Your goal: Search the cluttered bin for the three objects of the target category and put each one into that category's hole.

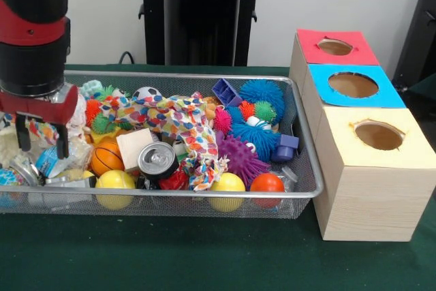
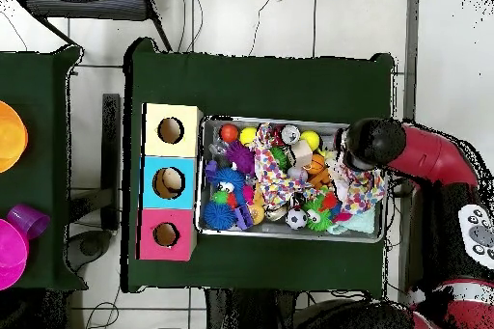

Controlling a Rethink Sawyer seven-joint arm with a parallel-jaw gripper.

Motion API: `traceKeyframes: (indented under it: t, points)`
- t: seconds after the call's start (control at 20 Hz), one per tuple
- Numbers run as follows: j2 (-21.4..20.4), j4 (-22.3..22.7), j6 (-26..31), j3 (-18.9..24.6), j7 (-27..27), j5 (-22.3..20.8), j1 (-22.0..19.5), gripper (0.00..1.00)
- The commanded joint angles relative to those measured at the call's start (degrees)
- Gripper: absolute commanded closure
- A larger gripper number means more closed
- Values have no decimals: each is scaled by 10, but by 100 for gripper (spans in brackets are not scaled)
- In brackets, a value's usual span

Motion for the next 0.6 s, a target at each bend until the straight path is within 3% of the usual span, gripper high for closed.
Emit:
traceKeyframes:
  t: [0.05, 0.6]
  points:
    - [49, 40, 10, 4, 32, -14, 11, 0]
    - [69, 29, 48, -60, 54, -43, 58, 0]
